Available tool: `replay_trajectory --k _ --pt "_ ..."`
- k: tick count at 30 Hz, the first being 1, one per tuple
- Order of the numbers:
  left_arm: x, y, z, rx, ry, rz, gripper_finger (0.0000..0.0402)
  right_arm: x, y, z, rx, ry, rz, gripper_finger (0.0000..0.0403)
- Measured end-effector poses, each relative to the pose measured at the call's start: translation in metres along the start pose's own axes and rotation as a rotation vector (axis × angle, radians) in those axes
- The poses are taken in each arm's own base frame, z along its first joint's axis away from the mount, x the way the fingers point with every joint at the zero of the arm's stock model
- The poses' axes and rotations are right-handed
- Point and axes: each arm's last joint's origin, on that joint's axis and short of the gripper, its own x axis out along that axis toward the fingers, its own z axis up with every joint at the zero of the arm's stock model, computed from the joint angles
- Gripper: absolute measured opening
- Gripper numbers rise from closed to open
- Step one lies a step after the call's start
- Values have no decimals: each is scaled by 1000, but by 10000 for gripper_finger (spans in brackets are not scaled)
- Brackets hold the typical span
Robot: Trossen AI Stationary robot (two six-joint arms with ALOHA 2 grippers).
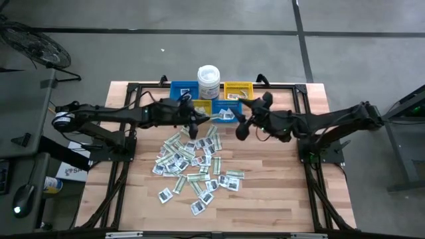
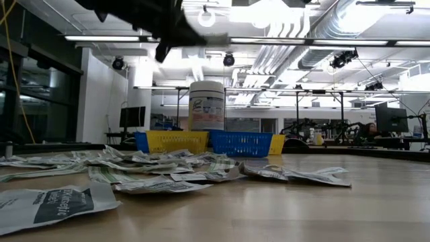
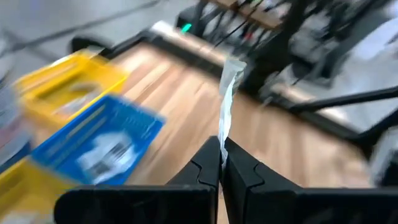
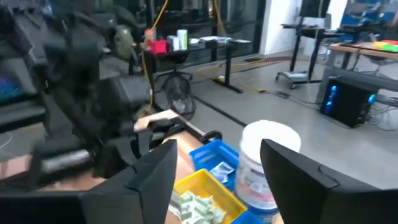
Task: Pick & Place First Aid Supplies
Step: Put the green bandage pad into the left yellow bin
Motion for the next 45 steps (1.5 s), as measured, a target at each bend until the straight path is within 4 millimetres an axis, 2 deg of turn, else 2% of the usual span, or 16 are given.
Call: replay_trajectory --k 9,16,25,35,41,45 --pt "-2 50 -8 0 200 185 0 -9 -8 7 5 -7 0 230" --pt "5 89 -15 -80 313 218 0 -9 -8 5 -3 9 19 229" --pt "19 127 -30 -244 402 228 0 -9 -8 5 -7 12 5 227" --pt "24 146 -39 -309 446 262 0 -9 -8 5 -4 11 1 227" --pt "27 148 -45 -341 473 276 1 -9 -8 5 -4 12 2 227" --pt "27 149 -45 -338 469 290 16 -9 -8 5 -4 12 1 228"
